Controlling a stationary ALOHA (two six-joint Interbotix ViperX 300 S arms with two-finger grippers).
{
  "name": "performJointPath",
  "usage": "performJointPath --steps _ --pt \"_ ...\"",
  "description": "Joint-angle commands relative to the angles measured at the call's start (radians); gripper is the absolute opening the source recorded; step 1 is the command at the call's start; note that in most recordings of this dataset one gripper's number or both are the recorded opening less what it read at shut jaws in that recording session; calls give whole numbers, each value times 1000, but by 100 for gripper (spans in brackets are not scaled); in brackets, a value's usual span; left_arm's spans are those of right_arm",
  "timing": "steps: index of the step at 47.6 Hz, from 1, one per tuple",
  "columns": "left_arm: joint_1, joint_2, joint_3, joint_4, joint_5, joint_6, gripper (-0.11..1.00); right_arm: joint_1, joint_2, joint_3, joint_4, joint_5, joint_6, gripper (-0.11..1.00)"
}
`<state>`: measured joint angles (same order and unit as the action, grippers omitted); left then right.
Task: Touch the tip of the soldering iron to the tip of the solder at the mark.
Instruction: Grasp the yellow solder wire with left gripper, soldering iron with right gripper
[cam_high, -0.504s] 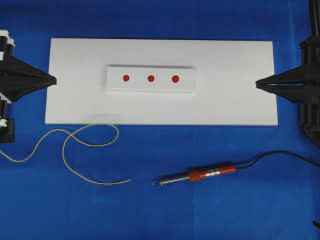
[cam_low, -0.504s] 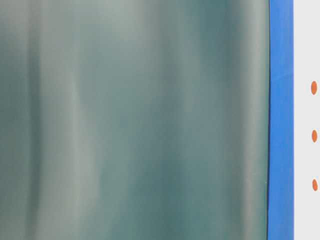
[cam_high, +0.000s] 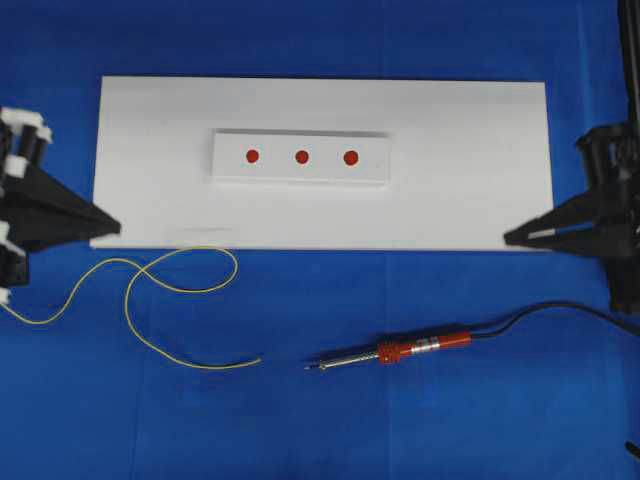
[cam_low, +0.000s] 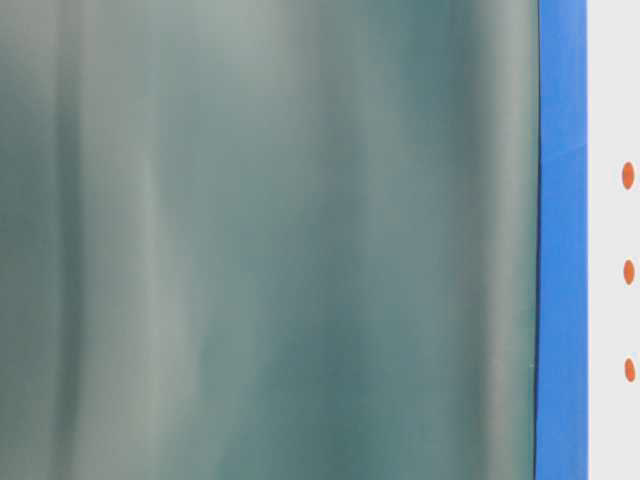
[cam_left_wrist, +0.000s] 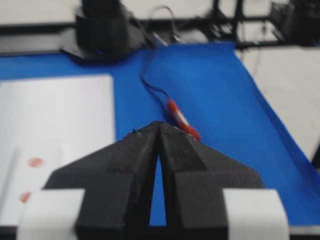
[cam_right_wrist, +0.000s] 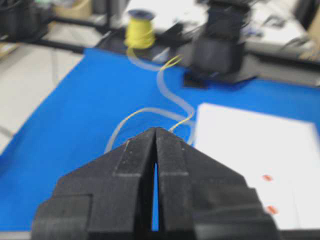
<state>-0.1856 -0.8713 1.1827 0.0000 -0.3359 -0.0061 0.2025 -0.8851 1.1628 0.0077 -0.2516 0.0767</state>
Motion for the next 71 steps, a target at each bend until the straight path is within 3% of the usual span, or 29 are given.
performJointPath --steps 1,4,7,17,19,22,33,45,56,71 --pt "-34 51 -8 2 -32 -3 0 31 43 -9 5 -15 17 -5" --pt "-58 84 -5 2 -51 -8 3 54 80 -8 6 -28 43 1" --pt "-84 114 -3 2 -64 -11 17 75 115 -6 8 -41 74 10" --pt "-189 259 5 2 -91 -14 80 120 256 -8 61 -94 115 71" --pt "-207 293 5 -2 -107 -17 85 129 301 -9 74 -117 115 82" --pt "-235 360 3 -2 -156 -32 85 140 357 -6 94 -143 115 93" --pt "-291 627 3 -2 -360 -120 84 253 618 3 209 -325 115 90" --pt "-296 885 -43 -2 -465 -127 82 336 900 -8 368 -531 112 89" --pt "-273 1002 -48 -9 -474 -127 77 348 1029 -46 385 -594 112 89" --pt "-268 1074 -103 -9 -474 -118 64 353 1100 -78 385 -598 112 81"
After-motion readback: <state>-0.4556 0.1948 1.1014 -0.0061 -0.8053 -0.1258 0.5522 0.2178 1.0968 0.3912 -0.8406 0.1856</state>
